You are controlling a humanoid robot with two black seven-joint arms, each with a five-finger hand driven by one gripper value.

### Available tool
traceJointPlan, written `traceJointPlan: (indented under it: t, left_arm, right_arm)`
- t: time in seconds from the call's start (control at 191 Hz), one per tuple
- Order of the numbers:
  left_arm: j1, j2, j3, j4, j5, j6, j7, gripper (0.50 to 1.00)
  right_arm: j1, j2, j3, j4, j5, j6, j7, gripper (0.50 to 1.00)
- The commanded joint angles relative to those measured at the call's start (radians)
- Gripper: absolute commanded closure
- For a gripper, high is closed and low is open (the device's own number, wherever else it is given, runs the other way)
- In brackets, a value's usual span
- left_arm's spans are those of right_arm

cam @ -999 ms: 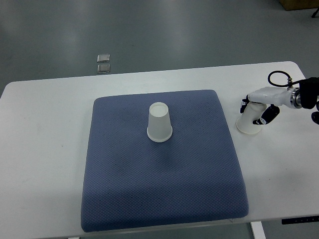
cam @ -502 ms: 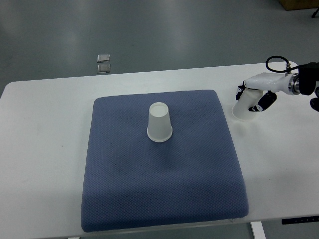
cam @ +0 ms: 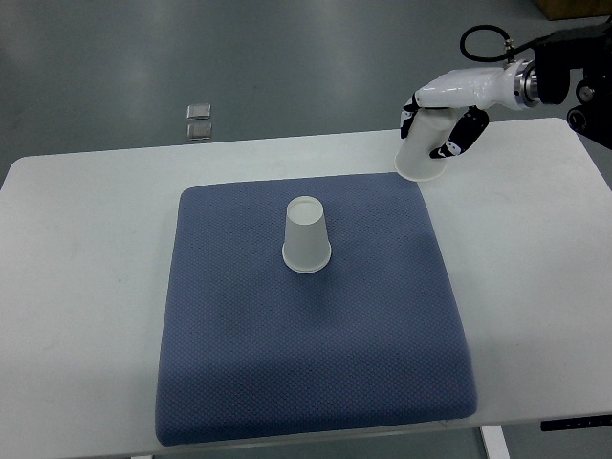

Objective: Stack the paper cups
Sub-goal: 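Lift the cup with the right hand and carry it over the pad cup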

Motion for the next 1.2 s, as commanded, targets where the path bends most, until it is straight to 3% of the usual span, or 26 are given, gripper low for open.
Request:
traceJointPlan:
  t: [0.0, 0.277, 0.507, 0.769, 1.193]
  left_arm:
    - [0.001, 0.0, 0.0, 0.0, 0.0, 0.0, 0.0, 0.5]
    - [0.0, 0.0, 0.0, 0.0, 0.0, 0.0, 0.0, 0.5]
    - [0.0, 0.0, 0.0, 0.0, 0.0, 0.0, 0.0, 0.5]
    - [0.001, 0.0, 0.0, 0.0, 0.0, 0.0, 0.0, 0.5]
    - [0.0, 0.0, 0.0, 0.0, 0.0, 0.0, 0.0, 0.5]
  right_arm:
    - [0.045, 0.034, 0.0, 0.019, 0.003, 0.034, -0.002, 0.873]
    - [0.106, 0.105, 0.0, 0.114, 0.009, 0.107, -0.002, 0.871]
    - [0.158, 0.163, 0.0, 0.124, 0.021, 0.182, -0.002, 0.865]
    - [0.158, 0.249, 0.0, 0.109, 0.021, 0.175, -0.009, 0.865]
    - [0.109, 0.266, 0.0, 0.055, 0.014, 0.166, -0.011, 0.863]
